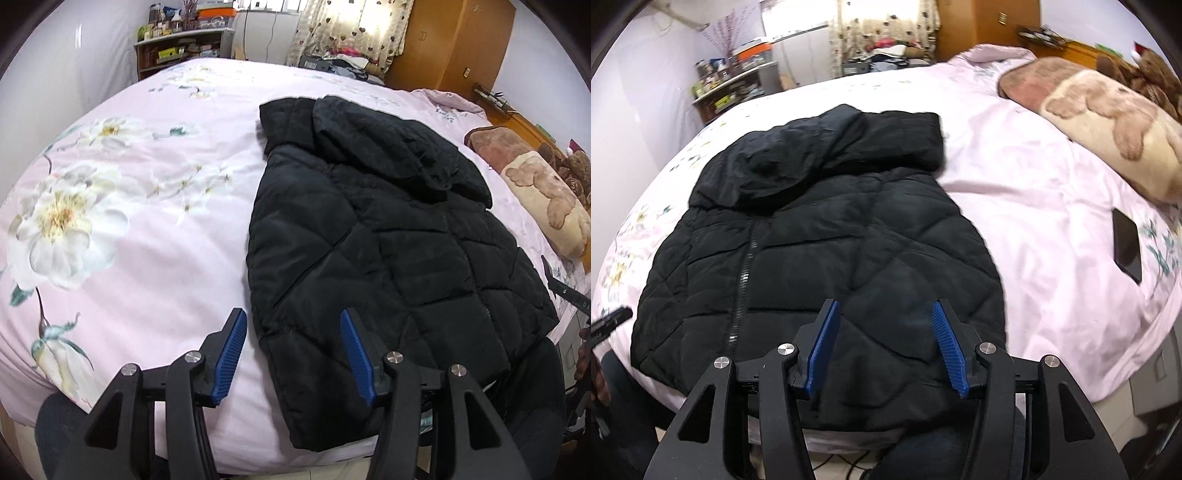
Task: Fold large clothes
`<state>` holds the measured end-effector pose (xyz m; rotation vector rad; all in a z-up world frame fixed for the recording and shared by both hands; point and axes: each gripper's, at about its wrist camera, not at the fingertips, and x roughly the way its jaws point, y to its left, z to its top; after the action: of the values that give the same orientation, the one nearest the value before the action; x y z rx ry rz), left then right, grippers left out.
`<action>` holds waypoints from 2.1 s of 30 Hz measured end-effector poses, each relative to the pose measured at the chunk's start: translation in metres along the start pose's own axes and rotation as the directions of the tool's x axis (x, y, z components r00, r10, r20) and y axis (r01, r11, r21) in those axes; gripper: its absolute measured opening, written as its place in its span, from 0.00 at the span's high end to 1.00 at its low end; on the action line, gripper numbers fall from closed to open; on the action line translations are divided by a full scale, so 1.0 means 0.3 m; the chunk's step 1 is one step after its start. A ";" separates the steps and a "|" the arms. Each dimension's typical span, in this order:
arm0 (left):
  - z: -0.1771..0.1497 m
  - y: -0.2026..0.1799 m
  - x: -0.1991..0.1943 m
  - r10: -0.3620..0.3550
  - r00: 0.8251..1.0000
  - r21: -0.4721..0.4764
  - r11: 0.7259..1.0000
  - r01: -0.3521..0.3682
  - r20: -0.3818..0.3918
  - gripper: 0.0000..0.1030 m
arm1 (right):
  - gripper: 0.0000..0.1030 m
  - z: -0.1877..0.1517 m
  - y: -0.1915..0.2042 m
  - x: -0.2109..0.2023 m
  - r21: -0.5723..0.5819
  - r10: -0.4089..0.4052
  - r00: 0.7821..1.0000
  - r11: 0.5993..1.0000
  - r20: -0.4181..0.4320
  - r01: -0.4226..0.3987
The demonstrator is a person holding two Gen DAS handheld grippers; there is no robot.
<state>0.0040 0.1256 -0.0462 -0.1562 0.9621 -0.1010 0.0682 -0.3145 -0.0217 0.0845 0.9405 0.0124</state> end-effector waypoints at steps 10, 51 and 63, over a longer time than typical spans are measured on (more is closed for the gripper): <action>-0.075 0.015 0.093 -0.045 0.994 -0.050 0.998 0.040 -0.096 0.41 | 0.48 -0.010 -0.188 0.059 0.120 -0.017 0.998 0.993 -0.056 0.024; 0.071 0.060 -0.478 -0.303 0.923 -0.072 0.942 0.328 0.238 0.85 | 0.88 0.028 -0.225 -0.360 0.318 0.412 0.905 0.848 0.107 -0.423; 0.270 0.088 -0.396 -0.306 0.899 -0.147 0.919 0.365 0.312 0.85 | 0.88 0.183 -0.183 -0.336 0.348 0.408 0.883 0.813 0.231 -0.466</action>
<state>0.0037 0.1771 0.0906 -0.5148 0.6476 -0.2935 0.0516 -0.3778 0.0874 0.6741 0.7471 0.2444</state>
